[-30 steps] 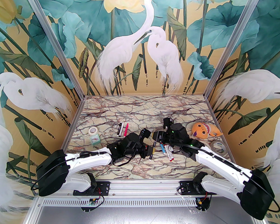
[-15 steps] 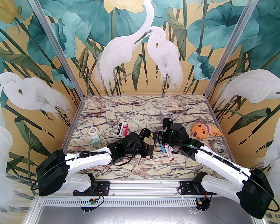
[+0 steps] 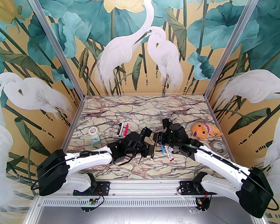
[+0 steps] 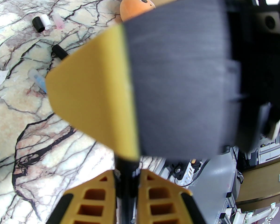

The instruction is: Open the pen caps

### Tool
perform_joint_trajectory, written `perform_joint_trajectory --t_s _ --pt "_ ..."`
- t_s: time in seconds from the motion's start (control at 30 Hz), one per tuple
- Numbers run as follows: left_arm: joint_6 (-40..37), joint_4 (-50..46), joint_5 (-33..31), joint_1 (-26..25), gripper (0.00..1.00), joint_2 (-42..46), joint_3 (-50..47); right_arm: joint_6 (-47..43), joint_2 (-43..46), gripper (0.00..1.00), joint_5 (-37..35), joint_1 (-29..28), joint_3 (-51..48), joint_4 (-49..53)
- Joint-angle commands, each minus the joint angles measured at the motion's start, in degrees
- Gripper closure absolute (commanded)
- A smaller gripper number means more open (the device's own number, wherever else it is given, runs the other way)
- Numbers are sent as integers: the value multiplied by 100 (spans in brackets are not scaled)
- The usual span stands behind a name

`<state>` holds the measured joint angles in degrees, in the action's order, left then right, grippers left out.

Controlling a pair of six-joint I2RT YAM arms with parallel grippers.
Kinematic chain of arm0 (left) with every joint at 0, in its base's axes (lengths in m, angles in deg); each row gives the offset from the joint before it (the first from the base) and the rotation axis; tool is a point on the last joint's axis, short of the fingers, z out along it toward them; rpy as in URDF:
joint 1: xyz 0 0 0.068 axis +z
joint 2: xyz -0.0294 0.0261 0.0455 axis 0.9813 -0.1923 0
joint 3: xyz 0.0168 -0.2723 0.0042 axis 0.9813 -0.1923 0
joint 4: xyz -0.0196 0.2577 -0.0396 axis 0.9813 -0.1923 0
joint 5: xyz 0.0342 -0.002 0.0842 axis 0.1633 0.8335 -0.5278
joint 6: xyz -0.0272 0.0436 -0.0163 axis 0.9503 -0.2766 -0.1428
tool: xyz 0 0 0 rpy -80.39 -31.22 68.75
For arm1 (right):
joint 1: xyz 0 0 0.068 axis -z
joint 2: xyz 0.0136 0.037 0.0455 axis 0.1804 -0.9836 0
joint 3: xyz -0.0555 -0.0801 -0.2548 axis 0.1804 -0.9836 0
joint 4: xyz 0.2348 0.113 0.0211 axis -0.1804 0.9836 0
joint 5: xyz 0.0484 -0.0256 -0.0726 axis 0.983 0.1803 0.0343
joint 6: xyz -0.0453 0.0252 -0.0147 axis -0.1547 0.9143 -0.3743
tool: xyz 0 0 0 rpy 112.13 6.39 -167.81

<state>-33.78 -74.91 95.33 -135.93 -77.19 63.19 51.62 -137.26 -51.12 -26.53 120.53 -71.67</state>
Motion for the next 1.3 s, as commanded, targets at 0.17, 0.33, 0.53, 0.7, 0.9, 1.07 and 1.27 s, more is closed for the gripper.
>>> perform_joint_trajectory --t_s 0.17,0.33,0.53,0.7,0.9,1.07,1.27 --pt "22 -75 107 -46 91 -68 70 -118 78 71 -69 -42 183 81" --pt "41 -40 117 -55 91 -85 60 -132 47 79 -55 -43 177 86" --pt "72 79 196 -53 84 -100 28 -133 83 85 -57 -38 167 75" --pt "287 593 327 -55 70 -101 -80 76 139 87 156 -43 100 -198" --pt "427 945 341 -6 68 -127 -136 289 221 87 389 -42 77 -439" --pt "618 1237 505 254 83 15 -358 308 294 87 409 -40 80 -420" --pt "462 982 1278 537 95 208 -406 423 464 88 400 -26 -87 -757"
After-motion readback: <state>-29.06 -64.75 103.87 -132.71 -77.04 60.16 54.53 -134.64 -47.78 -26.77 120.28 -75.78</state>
